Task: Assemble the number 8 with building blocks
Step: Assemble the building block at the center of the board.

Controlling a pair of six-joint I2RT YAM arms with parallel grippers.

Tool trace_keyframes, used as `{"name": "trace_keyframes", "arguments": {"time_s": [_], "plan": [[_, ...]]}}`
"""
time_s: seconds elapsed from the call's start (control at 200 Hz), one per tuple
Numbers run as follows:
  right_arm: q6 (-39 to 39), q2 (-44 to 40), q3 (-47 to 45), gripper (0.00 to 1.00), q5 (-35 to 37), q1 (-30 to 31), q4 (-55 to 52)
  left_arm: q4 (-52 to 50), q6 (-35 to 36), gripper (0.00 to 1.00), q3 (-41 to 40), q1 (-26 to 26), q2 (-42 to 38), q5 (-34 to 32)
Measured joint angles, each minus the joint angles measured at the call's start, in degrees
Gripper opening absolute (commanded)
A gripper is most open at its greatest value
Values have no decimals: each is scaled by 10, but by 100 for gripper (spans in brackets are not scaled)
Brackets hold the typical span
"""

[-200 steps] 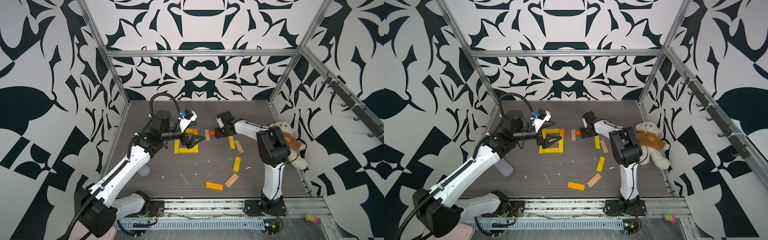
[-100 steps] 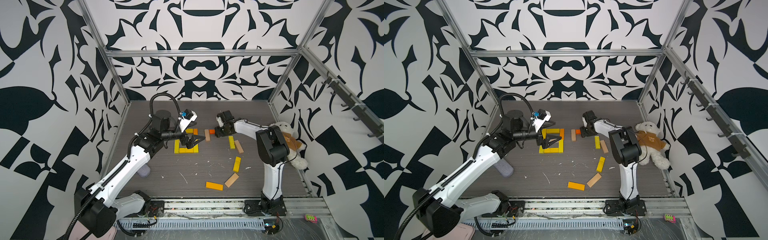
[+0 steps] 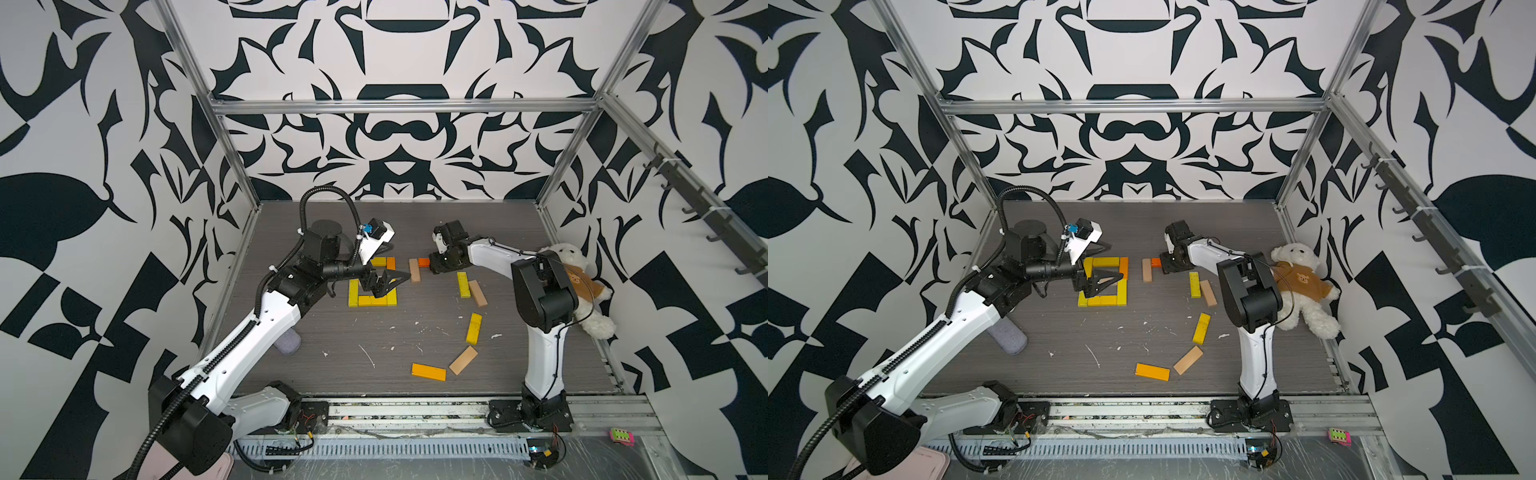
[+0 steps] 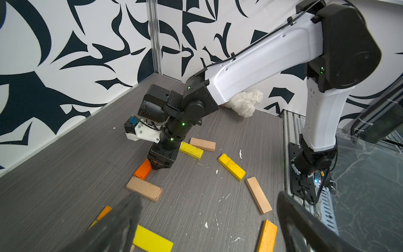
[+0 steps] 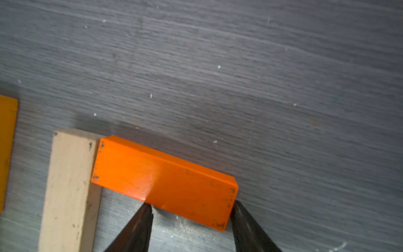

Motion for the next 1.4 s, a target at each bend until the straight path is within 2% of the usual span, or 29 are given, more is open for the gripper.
{"name": "trace_keyframes", "arguments": {"time_s": [0.275, 0.7, 0.92, 1.1, 1.4], "plan": [[0, -61, -60, 62, -4, 0, -2, 0, -8, 99, 7, 0, 11, 5], [31, -248, -204, 59, 10, 0, 39, 5, -36, 99, 92, 0, 90, 23], [66, -328, -285, 56, 36, 0, 43, 22, -73, 99, 97, 0, 99, 7], [87, -339, -316, 50, 46, 0, 42, 21, -114, 99, 97, 0, 99, -29], [105, -308, -322, 44, 63, 0, 38, 35, -118, 99, 73, 0, 85, -29]]}}
